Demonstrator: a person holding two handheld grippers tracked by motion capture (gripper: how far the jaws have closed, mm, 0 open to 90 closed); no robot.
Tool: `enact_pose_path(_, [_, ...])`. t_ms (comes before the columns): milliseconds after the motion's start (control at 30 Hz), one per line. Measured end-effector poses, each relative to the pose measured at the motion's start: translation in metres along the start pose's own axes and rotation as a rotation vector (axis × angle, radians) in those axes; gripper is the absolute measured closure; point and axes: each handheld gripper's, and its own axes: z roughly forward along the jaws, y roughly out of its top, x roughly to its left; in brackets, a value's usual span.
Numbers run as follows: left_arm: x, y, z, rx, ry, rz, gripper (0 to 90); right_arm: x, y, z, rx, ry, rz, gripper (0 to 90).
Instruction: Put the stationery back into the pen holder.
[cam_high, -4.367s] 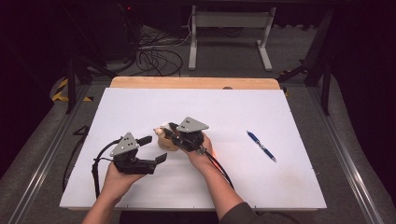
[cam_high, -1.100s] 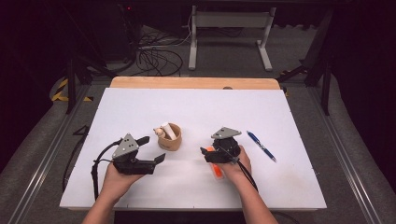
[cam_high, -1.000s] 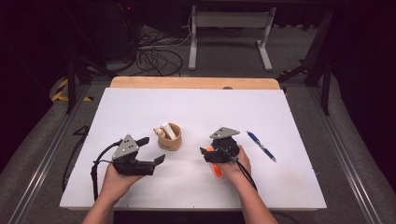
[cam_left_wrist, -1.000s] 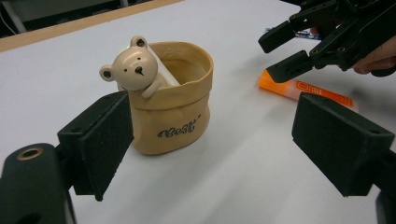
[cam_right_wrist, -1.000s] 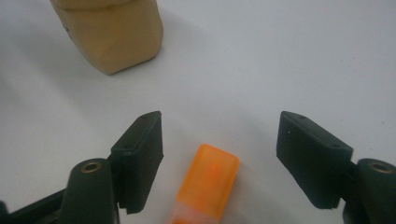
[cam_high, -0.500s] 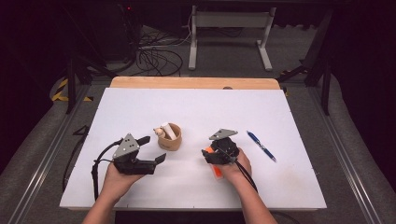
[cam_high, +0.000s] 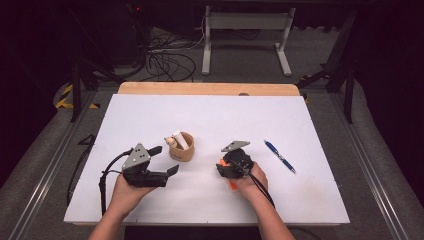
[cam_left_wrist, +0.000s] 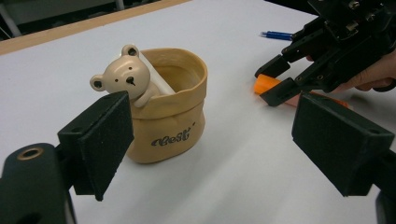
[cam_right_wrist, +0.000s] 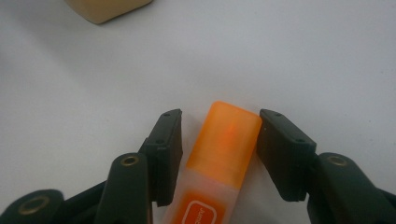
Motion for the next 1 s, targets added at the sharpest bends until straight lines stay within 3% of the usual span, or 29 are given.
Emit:
enact_pose_path(267, [-0.002,0.002,0.001,-0.005,-0.002,0.007,13.5,0.000,0.001,0.000,0.009,0.005,0.012,56.8])
enact_pose_path(467, [-0.005,0.003,0.008,0.004,-0.018,0.014,13.7,-0.005,-0.003,-0.001,-0.012,0.016,0.002,65.0])
enact_pose_path(1000, [-0.012,0.004,0.012,0.011,-0.036,0.035,13.9,-0.004,-0.003,-0.002,-0.022,0.014,-0.063,65.5])
